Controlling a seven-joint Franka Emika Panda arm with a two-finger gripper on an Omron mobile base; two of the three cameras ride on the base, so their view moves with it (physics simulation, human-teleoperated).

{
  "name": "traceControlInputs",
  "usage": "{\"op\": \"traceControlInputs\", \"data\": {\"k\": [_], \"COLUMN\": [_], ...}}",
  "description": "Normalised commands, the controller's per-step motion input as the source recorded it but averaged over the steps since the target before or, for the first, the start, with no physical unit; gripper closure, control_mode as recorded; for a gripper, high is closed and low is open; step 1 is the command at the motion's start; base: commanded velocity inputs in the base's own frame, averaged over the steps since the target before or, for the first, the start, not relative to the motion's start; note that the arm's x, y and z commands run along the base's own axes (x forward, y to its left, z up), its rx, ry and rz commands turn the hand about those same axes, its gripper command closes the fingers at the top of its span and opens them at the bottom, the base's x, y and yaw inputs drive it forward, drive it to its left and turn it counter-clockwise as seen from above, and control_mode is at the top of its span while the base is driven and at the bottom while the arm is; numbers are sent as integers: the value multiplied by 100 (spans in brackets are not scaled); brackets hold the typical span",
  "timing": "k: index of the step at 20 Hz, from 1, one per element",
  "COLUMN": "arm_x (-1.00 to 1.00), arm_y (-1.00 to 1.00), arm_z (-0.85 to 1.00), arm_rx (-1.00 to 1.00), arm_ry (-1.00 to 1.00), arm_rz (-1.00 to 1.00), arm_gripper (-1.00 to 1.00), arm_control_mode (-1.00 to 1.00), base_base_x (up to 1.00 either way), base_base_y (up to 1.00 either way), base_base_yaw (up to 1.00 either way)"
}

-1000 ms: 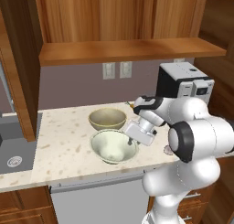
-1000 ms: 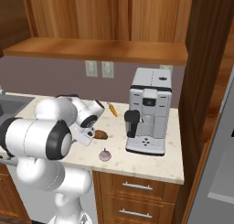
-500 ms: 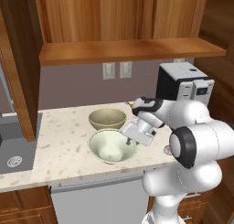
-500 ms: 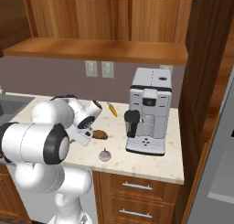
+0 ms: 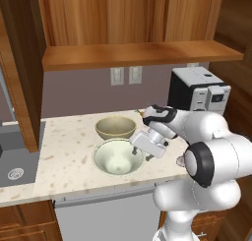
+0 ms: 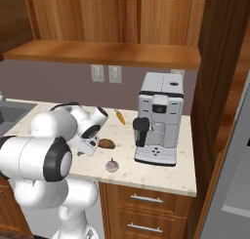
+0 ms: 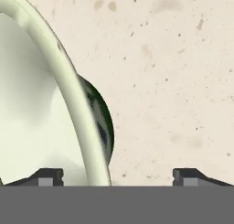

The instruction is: Pick both bowls and place them on the counter. Then place the potato in one bowl and place the garlic in the other bowl.

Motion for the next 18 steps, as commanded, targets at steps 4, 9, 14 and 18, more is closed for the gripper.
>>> {"op": "traceControlInputs", "data": {"k": [4, 9, 14, 18], "arm_x": [-9, -22, -23, -25], "arm_y": [-6, -13, -26, -29], "arm_z": [21, 40, 41, 41], "arm_rx": [0, 0, 0, 0], "arm_ry": [-3, -10, -11, -8], "arm_rz": [-5, -7, -15, -24], "arm_gripper": [-100, -100, -100, -100], "arm_control_mode": [-100, -100, -100, -100], "base_base_x": [0, 0, 0, 0], "base_base_y": [0, 0, 0, 0], "base_base_yaw": [0, 0, 0, 0]}}
